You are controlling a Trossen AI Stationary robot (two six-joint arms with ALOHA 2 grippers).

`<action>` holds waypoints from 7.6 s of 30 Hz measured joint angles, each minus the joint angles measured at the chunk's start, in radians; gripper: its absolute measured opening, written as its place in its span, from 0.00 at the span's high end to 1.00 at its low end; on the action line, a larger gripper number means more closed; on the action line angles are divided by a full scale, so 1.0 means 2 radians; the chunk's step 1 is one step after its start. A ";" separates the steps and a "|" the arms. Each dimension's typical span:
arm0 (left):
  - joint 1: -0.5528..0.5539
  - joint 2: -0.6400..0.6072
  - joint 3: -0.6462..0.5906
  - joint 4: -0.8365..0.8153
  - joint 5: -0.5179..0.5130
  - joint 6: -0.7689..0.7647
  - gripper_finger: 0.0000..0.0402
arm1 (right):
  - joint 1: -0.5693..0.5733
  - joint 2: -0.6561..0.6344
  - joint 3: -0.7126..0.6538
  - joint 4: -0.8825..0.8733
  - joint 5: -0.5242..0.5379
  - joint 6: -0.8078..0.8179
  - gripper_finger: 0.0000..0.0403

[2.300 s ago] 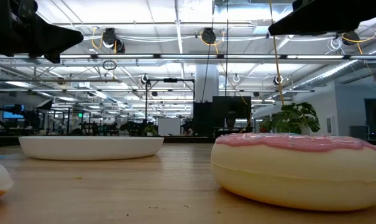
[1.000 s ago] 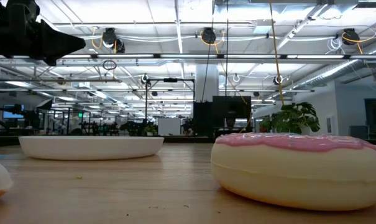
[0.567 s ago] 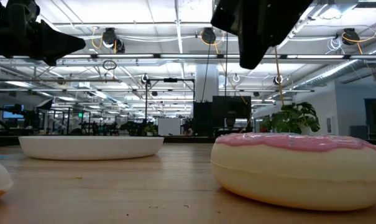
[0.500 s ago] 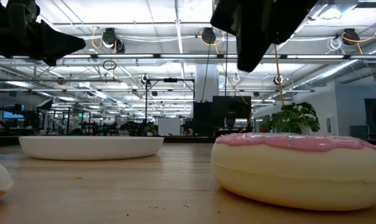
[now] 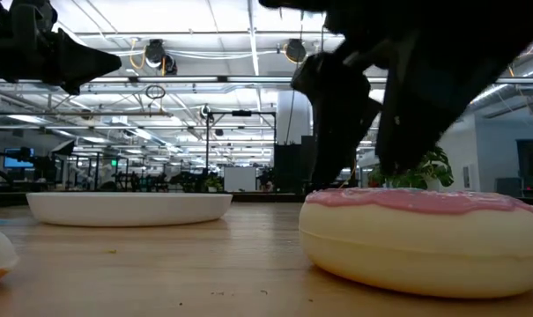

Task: Pick & Place donuts
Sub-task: Put the large pink donut in the gray bin

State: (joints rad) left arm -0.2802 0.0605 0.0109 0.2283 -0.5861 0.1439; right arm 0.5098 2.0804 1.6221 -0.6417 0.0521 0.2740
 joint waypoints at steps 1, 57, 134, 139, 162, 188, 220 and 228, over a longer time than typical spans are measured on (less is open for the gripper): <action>0.000 0.000 0.000 0.000 0.000 0.000 0.88 | 0.000 0.000 -0.004 0.006 0.000 -0.002 0.29; 0.000 0.000 0.000 -0.012 0.000 -0.007 0.88 | -0.003 -0.109 0.081 -0.185 -0.014 0.073 0.98; 0.000 0.000 0.000 -0.008 0.004 -0.009 0.88 | -0.222 -0.127 -0.199 0.004 -0.081 -0.097 0.97; 0.000 0.000 0.000 -0.008 0.004 -0.009 0.88 | -0.223 -0.127 -0.202 0.041 -0.096 -0.105 0.97; 0.000 0.002 0.000 -0.008 0.004 -0.009 0.88 | -0.217 -0.154 -0.219 0.131 -0.146 -0.077 0.99; 0.000 0.003 0.000 -0.007 0.004 -0.011 0.88 | -0.218 -0.151 -0.272 0.197 -0.143 -0.068 0.98; 0.000 0.003 0.000 -0.007 0.004 -0.011 0.88 | -0.222 -0.151 -0.287 0.176 -0.091 -0.059 0.55; 0.000 0.003 0.000 -0.008 0.004 -0.008 0.88 | -0.221 -0.151 -0.254 0.131 -0.077 -0.059 0.42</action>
State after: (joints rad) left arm -0.2802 0.0658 0.0113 0.2131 -0.5777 0.1276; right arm 0.0669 1.7790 1.1141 -0.3790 -0.1028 0.1562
